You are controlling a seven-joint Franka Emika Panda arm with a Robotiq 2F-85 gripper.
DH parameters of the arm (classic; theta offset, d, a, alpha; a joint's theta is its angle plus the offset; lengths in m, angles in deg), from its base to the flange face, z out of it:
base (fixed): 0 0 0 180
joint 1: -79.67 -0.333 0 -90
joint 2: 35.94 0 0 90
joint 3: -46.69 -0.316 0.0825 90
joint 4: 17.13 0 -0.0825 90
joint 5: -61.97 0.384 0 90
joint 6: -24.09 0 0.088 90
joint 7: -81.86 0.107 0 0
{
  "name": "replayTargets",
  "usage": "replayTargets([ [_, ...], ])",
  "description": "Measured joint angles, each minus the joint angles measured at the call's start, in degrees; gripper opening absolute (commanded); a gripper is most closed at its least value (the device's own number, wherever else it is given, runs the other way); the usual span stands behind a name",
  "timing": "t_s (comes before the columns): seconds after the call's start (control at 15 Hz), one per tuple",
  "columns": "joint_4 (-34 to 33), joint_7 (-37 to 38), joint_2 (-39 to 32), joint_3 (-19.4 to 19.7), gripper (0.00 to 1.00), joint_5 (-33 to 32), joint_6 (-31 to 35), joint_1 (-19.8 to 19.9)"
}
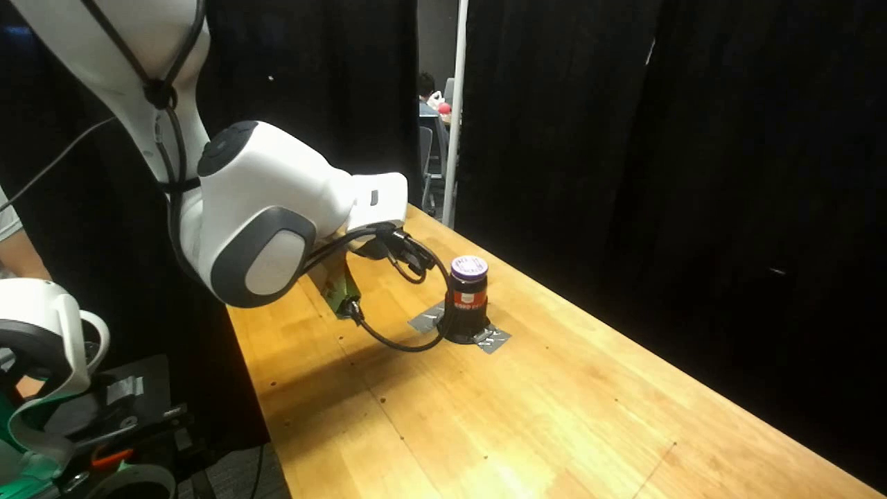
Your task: Put the elastic around the bottle
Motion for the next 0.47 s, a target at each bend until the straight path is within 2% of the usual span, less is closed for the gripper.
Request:
replayTargets([
  [0.07, 0.4, -0.8, -0.2, -1.7, 0.26, 1.0, 1.1, 1.1],
  [0.13, 0.6, -1.3, -0.3, -3.0, 0.27, 1.6, 2.0, 2.0],
  [0.2, 0.8, -1.6, -0.5, -4.2, 0.09, 1.8, 2.3, 2.8],
  [0.33, 1.0, -1.7, -0.5, -6.2, 0.24, 1.8, 1.4, 4.3],
  [0.47, 1.0, -1.7, -0.5, -6.8, 0.27, 1.8, 1.3, 4.8],
])
